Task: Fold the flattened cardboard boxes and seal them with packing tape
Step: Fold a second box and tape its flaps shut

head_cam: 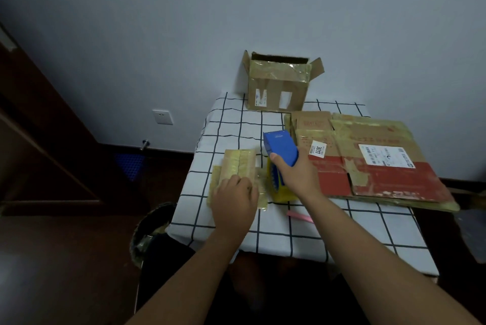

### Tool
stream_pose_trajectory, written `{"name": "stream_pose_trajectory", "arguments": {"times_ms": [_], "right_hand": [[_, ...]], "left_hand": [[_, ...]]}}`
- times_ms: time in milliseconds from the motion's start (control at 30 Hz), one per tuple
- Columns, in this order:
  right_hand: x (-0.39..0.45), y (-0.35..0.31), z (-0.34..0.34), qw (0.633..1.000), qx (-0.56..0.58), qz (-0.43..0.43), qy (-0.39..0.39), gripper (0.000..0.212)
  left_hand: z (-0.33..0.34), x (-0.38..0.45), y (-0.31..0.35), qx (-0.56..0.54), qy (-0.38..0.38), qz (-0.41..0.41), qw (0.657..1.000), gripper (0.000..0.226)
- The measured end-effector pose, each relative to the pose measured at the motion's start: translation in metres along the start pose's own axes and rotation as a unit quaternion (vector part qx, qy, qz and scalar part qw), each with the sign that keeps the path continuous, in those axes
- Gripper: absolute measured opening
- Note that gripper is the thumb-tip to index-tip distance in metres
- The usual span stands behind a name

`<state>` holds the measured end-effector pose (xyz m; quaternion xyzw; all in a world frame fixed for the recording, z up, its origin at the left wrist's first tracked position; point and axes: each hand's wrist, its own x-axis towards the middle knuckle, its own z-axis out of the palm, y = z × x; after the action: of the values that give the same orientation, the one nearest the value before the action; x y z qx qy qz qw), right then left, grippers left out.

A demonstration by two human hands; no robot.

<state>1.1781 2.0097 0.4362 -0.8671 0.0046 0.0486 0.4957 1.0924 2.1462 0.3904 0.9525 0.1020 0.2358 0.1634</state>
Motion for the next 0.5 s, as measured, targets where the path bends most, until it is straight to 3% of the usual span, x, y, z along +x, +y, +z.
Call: {"name": "stream_pose_trajectory", "arguments": {"times_ms": [233,500], "right_hand": [[0.002,0.007,0.005,1.000,-0.017,-0.007,-0.014,0.062],[-0.009,0.002,0.009,1.000,0.016,-0.002,0.001,0.056]], "left_hand": [[0.010,0.000,0.005,0.074,0.001,0.025,0.997,0.020],[0.005,-0.005,-0.001,0.064,-0.004,0.063,0.996,0.019]]}}
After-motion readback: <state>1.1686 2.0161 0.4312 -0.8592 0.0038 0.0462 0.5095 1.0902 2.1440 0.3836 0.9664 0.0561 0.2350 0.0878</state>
